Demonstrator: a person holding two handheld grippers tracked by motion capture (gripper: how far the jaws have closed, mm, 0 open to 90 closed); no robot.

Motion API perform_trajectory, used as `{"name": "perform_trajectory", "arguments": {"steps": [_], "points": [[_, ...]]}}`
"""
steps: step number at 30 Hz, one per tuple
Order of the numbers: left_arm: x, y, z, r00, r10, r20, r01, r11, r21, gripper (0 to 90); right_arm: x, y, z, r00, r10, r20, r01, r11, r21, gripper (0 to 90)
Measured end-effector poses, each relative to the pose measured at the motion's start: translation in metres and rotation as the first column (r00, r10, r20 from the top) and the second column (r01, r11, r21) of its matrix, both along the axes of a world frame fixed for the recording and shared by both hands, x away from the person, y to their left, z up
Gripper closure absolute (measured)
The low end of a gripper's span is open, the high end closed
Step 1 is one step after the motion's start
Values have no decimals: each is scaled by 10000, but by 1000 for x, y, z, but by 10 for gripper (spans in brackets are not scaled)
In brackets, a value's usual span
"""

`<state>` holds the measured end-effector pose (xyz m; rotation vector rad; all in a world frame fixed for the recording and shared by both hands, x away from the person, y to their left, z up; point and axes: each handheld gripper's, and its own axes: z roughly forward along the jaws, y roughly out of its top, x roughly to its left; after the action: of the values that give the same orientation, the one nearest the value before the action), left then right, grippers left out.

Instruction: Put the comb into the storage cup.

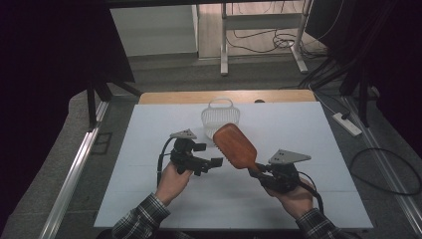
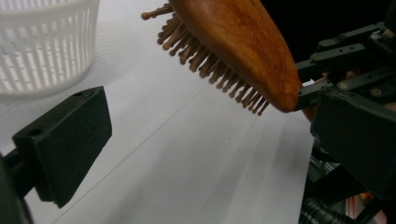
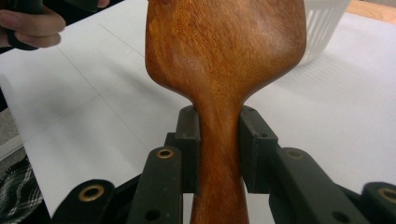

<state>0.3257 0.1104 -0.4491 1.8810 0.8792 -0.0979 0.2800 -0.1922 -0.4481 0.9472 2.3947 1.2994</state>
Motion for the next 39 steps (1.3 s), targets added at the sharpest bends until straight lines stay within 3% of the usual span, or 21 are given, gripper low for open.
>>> {"name": "perform_trajectory", "arguments": {"steps": [9,19,23,29,32,33,36,39], "points": [[3,-8,3,9997,13,-242,-12,10000,13,0,-4,9,0,9991,413,126,-415,9990,157,723],[6,-11,3,9985,-331,-438,310,9984,-474,0,-7,15,-1,9971,762,72,-765,9957,528,723],[9,-13,1,9965,-432,-709,376,9962,-781,0,-8,18,-1,9955,935,148,-942,9939,580,723],[9,-15,0,9940,-453,-996,361,9950,-927,26,-10,20,-1,9931,1133,311,-1149,9918,561,723],[8,-13,0,9910,-515,-1233,358,9913,-1264,97,-11,21,-2,9918,1221,380,-1241,9907,550,723],[8,-12,1,9888,-592,-1371,385,9881,-1492,172,-11,21,-2,9912,1262,386,-1281,9904,514,722],[9,-11,1,9852,-683,-1570,395,9829,-1799,267,-11,22,-3,9906,1312,381,-1330,9899,494,722],[11,-6,-2,9761,-860,-1995,349,9685,-2467,336,-10,21,-3,9901,1355,366,-1374,9891,531,722]]}}
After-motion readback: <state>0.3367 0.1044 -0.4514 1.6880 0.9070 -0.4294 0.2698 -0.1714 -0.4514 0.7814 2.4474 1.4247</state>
